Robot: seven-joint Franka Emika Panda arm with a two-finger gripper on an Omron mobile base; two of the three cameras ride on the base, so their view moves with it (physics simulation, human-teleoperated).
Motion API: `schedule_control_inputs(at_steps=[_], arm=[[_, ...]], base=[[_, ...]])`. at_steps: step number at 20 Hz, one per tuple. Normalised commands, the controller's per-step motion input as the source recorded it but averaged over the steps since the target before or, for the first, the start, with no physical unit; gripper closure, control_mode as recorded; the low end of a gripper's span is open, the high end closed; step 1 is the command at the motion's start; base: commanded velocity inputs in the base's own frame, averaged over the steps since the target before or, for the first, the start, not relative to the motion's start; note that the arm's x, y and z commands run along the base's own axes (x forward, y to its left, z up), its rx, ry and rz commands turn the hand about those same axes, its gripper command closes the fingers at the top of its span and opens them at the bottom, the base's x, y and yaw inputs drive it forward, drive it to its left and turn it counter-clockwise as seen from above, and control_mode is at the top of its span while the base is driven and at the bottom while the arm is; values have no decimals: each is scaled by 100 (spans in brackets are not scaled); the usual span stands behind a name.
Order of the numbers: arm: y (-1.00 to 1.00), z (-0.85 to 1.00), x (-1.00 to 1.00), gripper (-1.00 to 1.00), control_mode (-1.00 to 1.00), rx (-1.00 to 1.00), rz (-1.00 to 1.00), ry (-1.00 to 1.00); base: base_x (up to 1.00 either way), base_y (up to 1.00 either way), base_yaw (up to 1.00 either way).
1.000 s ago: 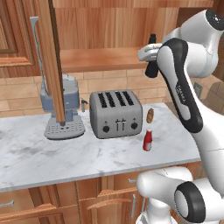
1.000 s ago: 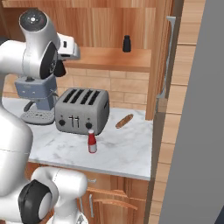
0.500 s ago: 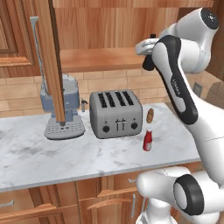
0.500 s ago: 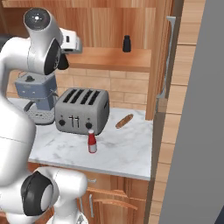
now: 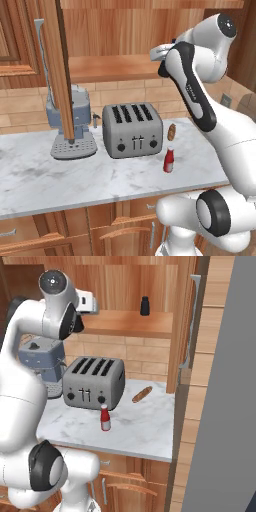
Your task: Pick the ketchup and shaker from the counter and place them in the cabinet.
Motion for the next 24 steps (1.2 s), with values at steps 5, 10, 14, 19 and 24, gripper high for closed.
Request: schedule_control_inputs(at_steps=[5, 10, 14, 19, 24], arm=[[0, -16, 26, 100, -100, 0, 0, -3], [0, -25, 24, 100, -100, 0, 0, -2], [0, -20, 22, 100, -100, 0, 0, -2], [0, -12, 27, 100, -100, 0, 0, -2], [0, -1, 27, 100, -100, 0, 0, -3]], base=[[0, 0, 0], [0, 0, 0], [0, 0, 0], [0, 0, 0], [0, 0, 0]])
